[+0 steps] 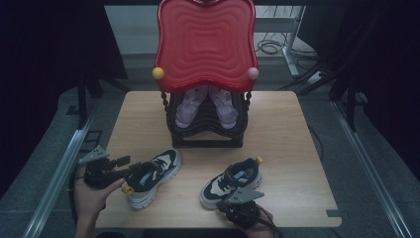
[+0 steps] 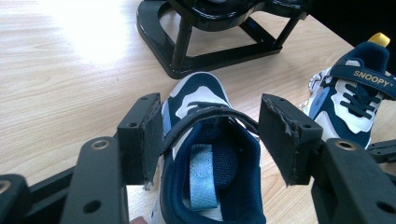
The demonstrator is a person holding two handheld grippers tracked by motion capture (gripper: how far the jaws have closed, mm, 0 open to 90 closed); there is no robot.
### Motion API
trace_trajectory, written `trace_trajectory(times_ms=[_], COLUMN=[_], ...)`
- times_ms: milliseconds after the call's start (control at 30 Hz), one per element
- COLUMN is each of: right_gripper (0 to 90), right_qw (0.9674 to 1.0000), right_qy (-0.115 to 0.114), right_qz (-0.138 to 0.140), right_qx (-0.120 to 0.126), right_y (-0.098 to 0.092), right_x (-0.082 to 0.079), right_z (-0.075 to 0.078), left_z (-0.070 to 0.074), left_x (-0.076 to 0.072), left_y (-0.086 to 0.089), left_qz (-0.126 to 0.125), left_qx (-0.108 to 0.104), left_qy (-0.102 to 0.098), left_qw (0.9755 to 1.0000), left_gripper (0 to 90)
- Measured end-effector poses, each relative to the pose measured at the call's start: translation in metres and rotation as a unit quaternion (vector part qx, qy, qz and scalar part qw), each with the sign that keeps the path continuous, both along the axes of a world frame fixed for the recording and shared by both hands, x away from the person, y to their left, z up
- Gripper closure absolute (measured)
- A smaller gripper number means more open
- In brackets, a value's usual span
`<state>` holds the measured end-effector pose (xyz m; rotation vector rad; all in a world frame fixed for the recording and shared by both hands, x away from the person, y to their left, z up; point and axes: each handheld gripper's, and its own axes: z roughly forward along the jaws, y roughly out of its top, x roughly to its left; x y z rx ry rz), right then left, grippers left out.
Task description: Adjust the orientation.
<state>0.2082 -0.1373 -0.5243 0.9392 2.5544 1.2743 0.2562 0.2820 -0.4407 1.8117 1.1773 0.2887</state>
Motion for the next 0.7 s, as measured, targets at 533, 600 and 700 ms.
trace_trajectory(times_ms=[533, 600, 700], right_gripper=[89.6, 89.6, 89.6], right_qw=[0.9997, 0.9995, 0.9993], right_qy=[-0.022, -0.029, -0.033], right_qz=[-0.007, -0.01, -0.015], right_qx=[0.002, -0.001, -0.004], right_y=[0.024, 0.028, 0.032], right_x=[0.014, 0.017, 0.019], right_z=[0.0, 0.0, 0.0], left_z=[0.0, 0.0, 0.0], left_x=[0.0, 0.0, -0.001], left_y=[0.001, 0.001, 0.002], left_qz=[0.004, 0.005, 0.004], left_qx=[0.002, 0.002, 0.001], left_qy=[-0.001, -0.001, -0.002], left_qw=[1.0, 1.0, 1.0], left_gripper=[40.9, 40.9, 40.9])
